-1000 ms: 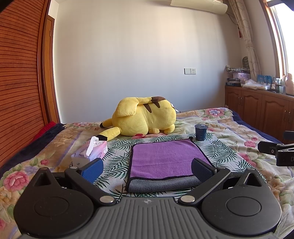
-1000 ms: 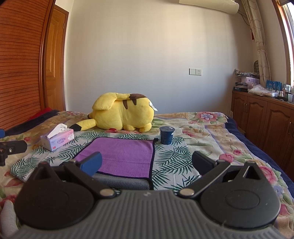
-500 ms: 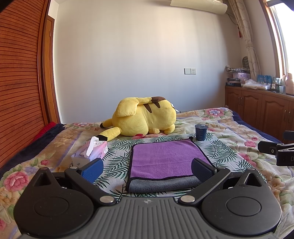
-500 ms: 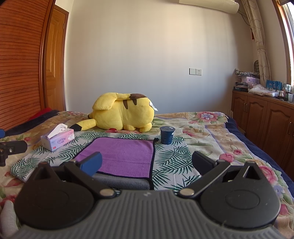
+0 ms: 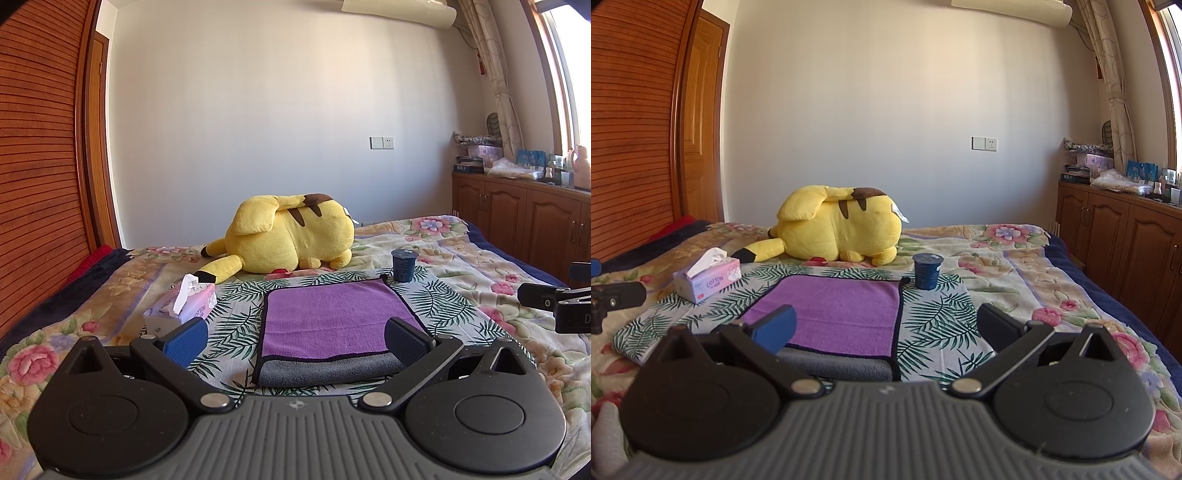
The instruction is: Fold towel
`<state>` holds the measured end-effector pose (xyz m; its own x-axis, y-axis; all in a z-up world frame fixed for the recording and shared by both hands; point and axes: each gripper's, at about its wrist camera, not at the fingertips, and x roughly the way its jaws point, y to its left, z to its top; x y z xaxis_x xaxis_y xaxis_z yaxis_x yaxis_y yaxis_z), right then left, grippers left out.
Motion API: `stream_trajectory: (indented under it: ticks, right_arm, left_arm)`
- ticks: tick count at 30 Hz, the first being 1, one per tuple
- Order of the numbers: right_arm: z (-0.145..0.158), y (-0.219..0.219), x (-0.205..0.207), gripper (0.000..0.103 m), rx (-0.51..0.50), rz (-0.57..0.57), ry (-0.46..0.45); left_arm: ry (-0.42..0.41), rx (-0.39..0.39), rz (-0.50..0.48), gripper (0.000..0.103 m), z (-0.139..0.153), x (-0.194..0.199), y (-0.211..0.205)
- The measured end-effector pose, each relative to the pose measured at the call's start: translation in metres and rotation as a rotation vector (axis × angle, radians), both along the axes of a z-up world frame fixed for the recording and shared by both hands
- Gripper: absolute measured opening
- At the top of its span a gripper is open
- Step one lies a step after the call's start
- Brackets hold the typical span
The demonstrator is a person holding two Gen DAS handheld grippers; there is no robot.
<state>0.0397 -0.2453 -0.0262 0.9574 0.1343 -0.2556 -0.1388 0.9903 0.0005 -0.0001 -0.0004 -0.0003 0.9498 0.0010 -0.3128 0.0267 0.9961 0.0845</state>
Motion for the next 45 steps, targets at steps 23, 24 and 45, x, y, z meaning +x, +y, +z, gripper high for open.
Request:
stream_trajectory:
  ticks: [23,24,45]
  right_arm:
    - [-0.013,0.012,0.025,0.103,-0.037,0.088,0.112]
    - [-0.013,0.013,0.027,0.103,-0.042,0.091,0.118]
    - [-0.012,0.022,0.059,0.103,-0.073,0.173,0.133]
  left_arm:
    - [0.134,0.047,-0.035,0.087,-0.018,0.019,-0.008]
    - [0.141,0.045,-0.037,0.087,-0.018,0.021,-0.009]
    - [0.209,0.034,-0.08,0.081,-0.018,0.058,-0.004]
